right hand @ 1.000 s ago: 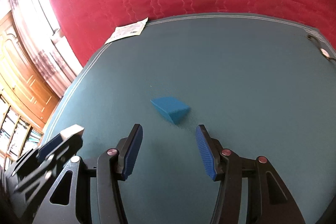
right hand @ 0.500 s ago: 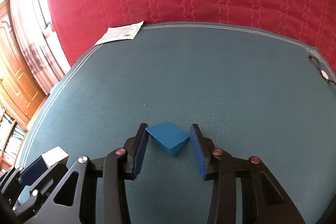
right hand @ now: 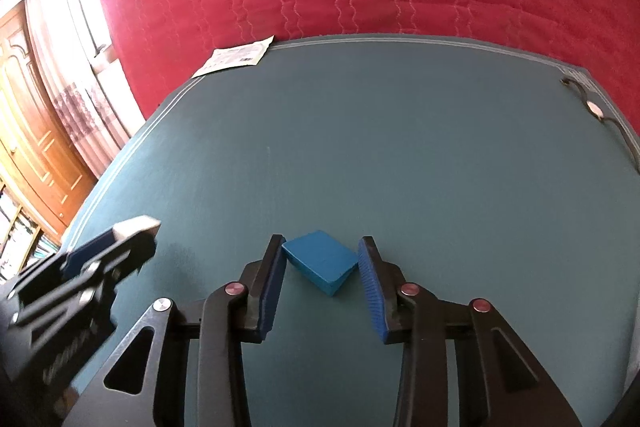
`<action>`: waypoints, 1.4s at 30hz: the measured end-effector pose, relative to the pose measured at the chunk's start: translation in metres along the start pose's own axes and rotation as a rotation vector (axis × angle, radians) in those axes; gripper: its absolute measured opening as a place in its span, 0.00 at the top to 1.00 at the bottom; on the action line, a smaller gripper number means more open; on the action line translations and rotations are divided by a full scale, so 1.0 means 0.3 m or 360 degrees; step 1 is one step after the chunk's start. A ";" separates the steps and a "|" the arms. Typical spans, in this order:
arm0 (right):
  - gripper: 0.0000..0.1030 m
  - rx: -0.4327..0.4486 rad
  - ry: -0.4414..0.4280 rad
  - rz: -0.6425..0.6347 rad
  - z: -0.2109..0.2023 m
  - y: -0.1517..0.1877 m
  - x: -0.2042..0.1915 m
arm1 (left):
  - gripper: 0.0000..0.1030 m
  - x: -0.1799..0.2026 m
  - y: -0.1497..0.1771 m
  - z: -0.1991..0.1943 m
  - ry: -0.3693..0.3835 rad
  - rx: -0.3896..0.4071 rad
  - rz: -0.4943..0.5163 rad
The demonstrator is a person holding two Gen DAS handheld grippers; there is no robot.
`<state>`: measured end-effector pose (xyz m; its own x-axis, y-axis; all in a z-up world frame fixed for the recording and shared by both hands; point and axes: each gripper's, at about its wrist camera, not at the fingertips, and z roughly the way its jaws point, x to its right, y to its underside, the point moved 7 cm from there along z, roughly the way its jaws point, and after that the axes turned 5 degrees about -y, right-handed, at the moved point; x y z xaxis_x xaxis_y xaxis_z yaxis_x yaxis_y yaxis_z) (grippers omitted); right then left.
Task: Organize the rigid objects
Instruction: 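Carry the blue wedge into the bowl with right tool and open it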
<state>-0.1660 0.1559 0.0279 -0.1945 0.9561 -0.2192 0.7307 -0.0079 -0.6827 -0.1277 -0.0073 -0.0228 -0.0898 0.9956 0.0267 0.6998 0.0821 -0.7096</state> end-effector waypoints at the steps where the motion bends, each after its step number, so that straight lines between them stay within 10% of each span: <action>1: 0.63 0.0002 0.0001 0.0001 -0.014 0.011 0.004 | 0.68 0.004 0.003 -0.003 0.0004 0.0001 0.0006; 42: 0.63 0.0280 0.0363 0.0335 -0.559 0.243 0.382 | 0.68 0.222 0.081 -0.072 0.0143 0.0014 0.0294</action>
<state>-0.0253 0.3141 0.0697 0.1140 0.9688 -0.2200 0.6115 -0.2429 -0.7530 -0.1014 0.0619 -0.0230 0.1035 0.9937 -0.0421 0.6923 -0.1024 -0.7143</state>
